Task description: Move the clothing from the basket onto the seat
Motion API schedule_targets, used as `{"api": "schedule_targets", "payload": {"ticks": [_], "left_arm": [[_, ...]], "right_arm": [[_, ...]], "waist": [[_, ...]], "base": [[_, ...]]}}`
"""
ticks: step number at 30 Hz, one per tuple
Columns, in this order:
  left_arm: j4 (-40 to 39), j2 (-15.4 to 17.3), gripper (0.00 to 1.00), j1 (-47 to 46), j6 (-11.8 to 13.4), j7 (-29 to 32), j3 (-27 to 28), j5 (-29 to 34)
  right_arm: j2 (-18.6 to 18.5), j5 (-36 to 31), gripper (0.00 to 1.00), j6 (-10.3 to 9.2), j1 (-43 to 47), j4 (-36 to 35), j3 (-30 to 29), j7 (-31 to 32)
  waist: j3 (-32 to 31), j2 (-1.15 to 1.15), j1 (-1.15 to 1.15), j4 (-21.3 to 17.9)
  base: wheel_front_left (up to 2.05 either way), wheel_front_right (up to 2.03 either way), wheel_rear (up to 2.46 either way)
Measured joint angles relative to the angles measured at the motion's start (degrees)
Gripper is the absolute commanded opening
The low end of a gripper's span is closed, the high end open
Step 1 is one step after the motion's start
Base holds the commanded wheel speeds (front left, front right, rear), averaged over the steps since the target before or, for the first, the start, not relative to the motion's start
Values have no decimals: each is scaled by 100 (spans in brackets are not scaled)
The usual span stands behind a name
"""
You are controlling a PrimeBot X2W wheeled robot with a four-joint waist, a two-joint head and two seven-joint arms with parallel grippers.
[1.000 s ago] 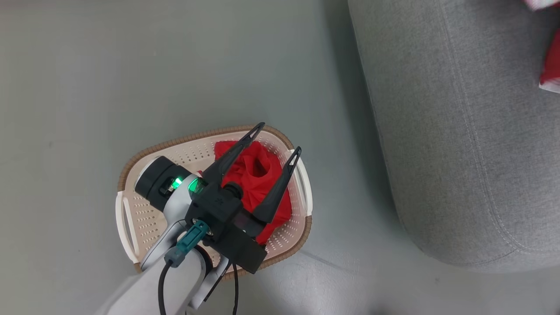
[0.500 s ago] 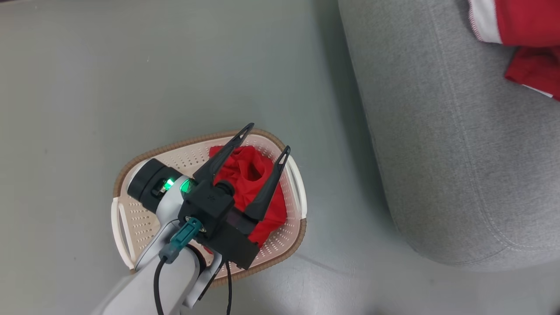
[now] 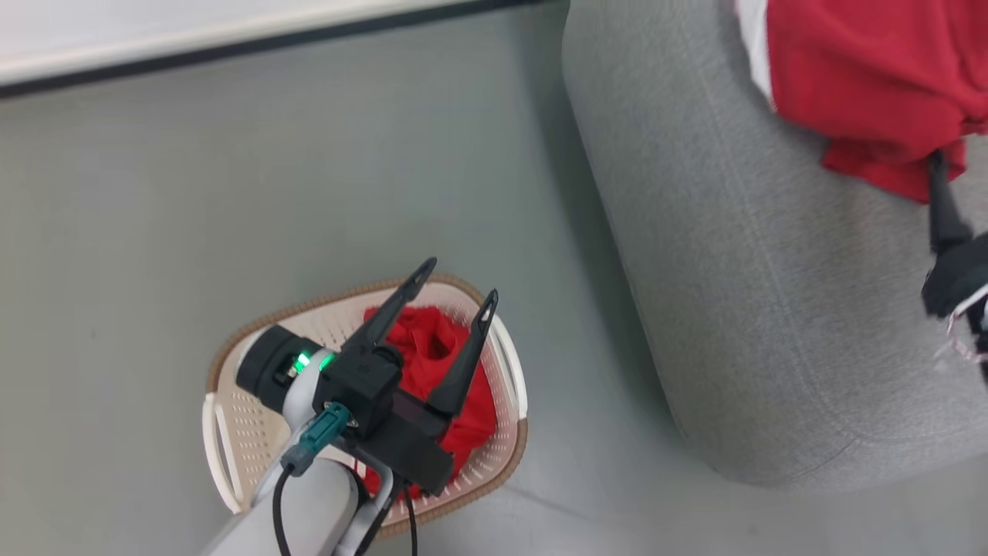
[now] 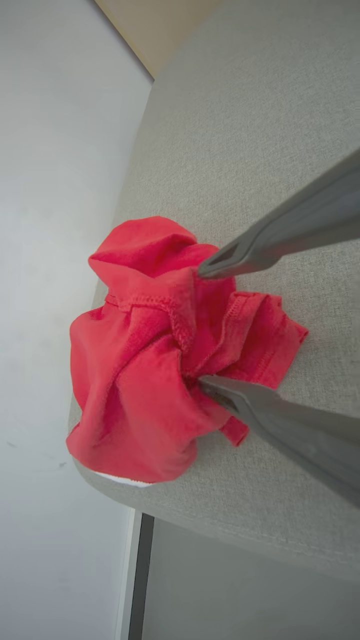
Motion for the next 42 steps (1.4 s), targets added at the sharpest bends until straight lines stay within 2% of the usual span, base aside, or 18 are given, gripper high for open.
{"api": "schedule_targets", "payload": {"ticks": [9,22,29,34,42], "left_arm": [[357,-224,100,274,7,-179,77,-282],[810,-267,100,843,43,-327,312,-588],[740,-246,100,1349,52,-378,328,-670],[590,-152,100,1540,97,-379,421,-670],[542,-140,100,1544,143,-396,628,-694]], "right_arm": [[24,-18,100,-107,1065,-598,-68,0],[55,-18,100,-205,1758,-1488,-118,0],[-67,-16,100,-360,2512,-1808,-198,0],[-107,-15,100,-411,2703,-2135,-213,0],[-82,-19,100,-528,2945,-2661,-233,-1]], "waist": [[-619,0,0,77],[-1541,-1,-1,472],[-2009,-1,-2,736],[-2167,-1,0,876],[-2208,-1,1,808]], "base": [[0,0,0],[0,0,0],[0,0,0],[0,0,0],[0,0,0]]}}
